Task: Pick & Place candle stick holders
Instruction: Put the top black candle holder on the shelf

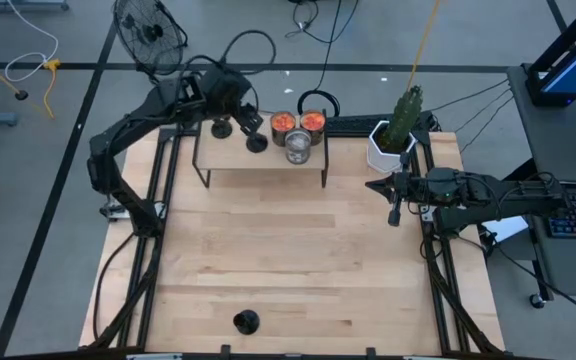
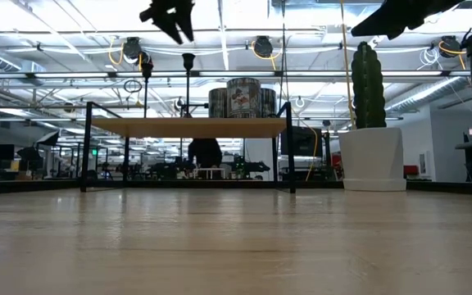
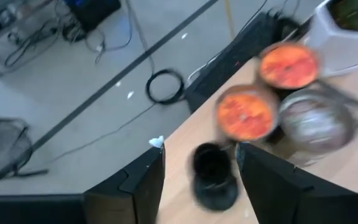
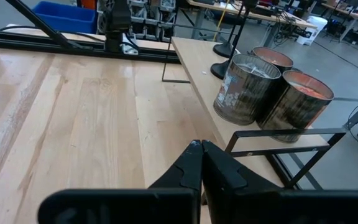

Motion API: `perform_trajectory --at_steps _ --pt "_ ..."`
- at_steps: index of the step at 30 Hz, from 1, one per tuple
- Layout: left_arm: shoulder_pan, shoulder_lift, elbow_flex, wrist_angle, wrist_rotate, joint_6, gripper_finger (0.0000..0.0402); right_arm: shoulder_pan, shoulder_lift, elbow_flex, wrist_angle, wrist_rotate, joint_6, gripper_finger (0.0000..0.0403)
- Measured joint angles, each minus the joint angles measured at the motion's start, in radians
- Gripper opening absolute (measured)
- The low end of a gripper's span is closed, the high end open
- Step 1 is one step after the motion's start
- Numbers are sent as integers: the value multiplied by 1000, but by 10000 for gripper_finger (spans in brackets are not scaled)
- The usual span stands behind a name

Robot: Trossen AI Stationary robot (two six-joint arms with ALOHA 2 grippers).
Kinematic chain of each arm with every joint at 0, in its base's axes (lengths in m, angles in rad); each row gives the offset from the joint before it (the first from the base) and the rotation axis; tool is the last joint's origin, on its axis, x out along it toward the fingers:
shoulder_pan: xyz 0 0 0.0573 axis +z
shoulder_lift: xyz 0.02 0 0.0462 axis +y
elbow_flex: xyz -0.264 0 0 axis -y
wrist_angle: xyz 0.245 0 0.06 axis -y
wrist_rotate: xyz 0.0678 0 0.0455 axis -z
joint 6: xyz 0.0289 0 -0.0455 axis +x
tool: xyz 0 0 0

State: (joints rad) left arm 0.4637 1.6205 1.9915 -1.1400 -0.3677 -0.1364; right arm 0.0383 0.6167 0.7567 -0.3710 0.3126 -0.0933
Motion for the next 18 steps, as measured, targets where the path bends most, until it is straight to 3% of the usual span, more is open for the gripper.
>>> perform_trajectory --at_steps 18 --pt "87 54 0 -45 99 27 184 0 0 0 0 4 2 0"
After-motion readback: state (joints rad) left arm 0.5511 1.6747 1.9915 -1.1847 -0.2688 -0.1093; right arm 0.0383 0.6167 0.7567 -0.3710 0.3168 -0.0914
